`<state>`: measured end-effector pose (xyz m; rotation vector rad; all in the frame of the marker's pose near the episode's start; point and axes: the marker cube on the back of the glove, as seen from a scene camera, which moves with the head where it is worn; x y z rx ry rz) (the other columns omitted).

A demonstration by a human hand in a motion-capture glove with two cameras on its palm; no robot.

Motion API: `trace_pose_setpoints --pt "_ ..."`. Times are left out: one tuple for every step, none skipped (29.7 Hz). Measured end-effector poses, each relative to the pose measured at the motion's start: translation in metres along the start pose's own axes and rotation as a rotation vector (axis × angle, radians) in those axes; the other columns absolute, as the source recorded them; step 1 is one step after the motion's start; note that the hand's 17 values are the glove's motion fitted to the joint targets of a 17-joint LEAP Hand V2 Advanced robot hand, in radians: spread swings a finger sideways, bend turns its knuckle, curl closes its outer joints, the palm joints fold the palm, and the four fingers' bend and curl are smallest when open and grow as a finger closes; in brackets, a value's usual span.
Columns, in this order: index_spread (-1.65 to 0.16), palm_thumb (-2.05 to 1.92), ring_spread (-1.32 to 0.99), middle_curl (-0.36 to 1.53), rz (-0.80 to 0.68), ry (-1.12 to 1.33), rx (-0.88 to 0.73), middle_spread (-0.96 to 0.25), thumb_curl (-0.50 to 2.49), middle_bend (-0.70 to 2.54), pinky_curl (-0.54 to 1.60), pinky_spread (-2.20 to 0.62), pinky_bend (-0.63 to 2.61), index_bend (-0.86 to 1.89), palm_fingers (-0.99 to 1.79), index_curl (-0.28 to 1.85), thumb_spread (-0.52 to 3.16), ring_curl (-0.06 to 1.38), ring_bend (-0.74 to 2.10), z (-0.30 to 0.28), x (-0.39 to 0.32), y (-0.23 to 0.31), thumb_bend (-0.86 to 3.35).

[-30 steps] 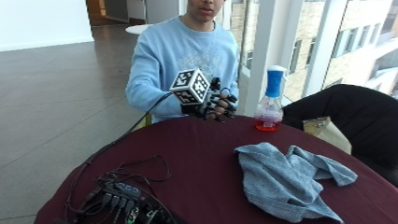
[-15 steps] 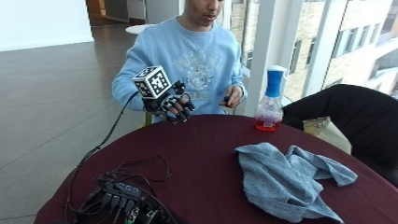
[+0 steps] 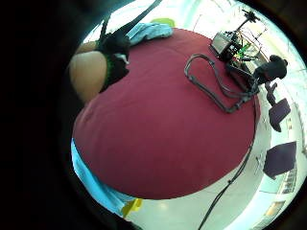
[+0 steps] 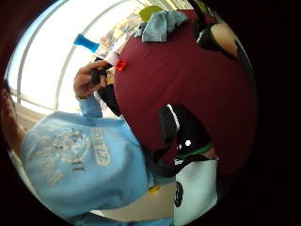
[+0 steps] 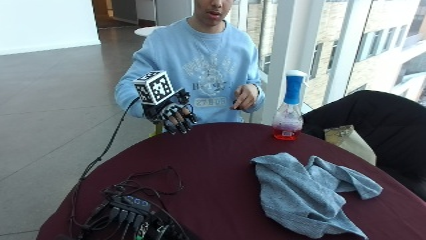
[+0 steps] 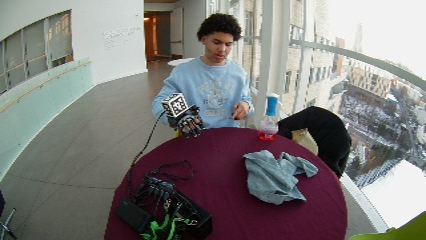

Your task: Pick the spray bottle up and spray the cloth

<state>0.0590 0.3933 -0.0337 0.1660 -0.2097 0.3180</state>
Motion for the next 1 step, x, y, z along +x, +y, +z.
trace_pose_setpoints --pt "-0.32 0.70 -0.01 0.42 -0.001 0.003 -0.003 -0.07 0.39 0.21 0.34 0.19 0.19 0.15 0.82 0.30 1.14 0.34 0.27 0.0000 -0.0002 -0.0002 -0.02"
